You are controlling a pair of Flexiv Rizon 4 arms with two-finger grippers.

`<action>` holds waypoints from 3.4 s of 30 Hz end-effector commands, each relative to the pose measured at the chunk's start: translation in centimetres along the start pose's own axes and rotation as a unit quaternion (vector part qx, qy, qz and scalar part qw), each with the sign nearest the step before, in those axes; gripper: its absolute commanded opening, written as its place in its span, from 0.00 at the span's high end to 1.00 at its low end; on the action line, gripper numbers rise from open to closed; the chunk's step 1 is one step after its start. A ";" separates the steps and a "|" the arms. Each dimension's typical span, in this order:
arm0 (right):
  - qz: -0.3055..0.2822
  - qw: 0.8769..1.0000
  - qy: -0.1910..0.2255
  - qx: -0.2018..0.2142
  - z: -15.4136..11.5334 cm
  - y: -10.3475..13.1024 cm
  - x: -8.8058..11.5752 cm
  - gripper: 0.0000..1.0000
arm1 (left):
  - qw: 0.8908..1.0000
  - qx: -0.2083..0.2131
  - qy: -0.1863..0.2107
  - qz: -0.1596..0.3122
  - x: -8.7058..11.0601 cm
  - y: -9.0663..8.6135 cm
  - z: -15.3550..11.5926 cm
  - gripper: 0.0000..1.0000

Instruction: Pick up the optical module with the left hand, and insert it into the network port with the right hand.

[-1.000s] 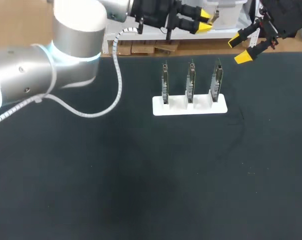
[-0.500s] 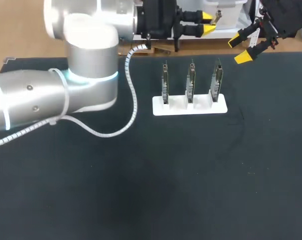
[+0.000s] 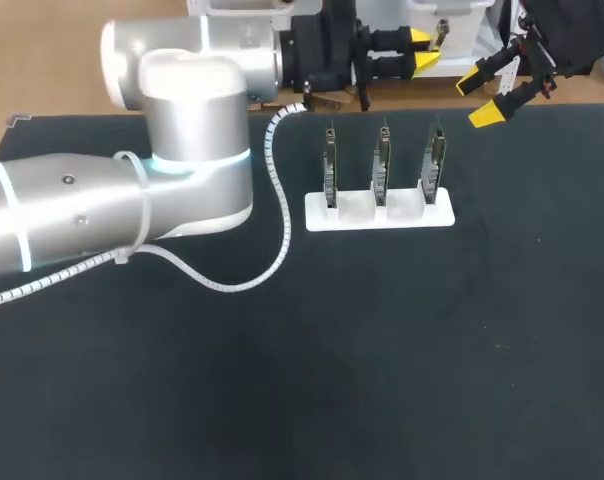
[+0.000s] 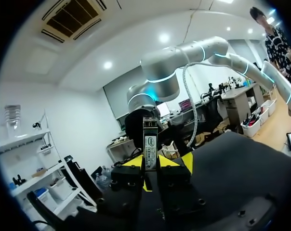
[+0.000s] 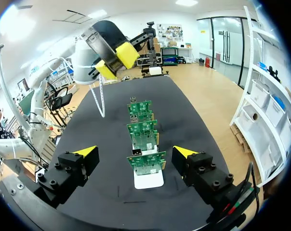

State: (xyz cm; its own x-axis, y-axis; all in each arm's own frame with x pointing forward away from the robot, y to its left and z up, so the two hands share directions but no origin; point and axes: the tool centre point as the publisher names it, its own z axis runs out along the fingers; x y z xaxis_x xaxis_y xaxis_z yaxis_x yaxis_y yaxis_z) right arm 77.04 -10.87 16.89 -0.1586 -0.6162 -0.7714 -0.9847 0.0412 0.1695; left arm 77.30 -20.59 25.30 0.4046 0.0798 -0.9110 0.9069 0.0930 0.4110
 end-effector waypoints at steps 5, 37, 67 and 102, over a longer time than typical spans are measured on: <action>0.000 1.000 0.000 0.001 0.0 0.1 0.0 0.00 | 0.999 0.029 -0.023 -0.023 0.4 0.0 -0.3 1.00; 0.000 1.000 0.000 0.001 0.0 0.1 0.0 0.00 | 0.989 0.063 -0.002 -0.132 2.9 -2.0 0.6 1.00; 0.000 1.000 0.000 0.001 0.0 0.1 0.0 0.00 | 0.985 0.061 0.002 -0.162 4.8 -2.6 3.5 1.00; 0.000 1.000 0.000 0.001 0.0 0.1 0.0 0.00 | 0.983 0.019 0.002 -0.181 5.2 -4.7 3.1 1.00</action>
State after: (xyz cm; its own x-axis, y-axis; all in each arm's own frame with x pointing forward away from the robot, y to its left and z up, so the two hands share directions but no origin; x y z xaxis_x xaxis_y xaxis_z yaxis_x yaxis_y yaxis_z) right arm 77.04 -10.87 16.89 -0.1586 -0.6162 -0.7714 -0.9847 0.0412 0.1695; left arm 75.70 -23.78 18.49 0.0533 0.0516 -0.9972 0.9958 0.0719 0.0569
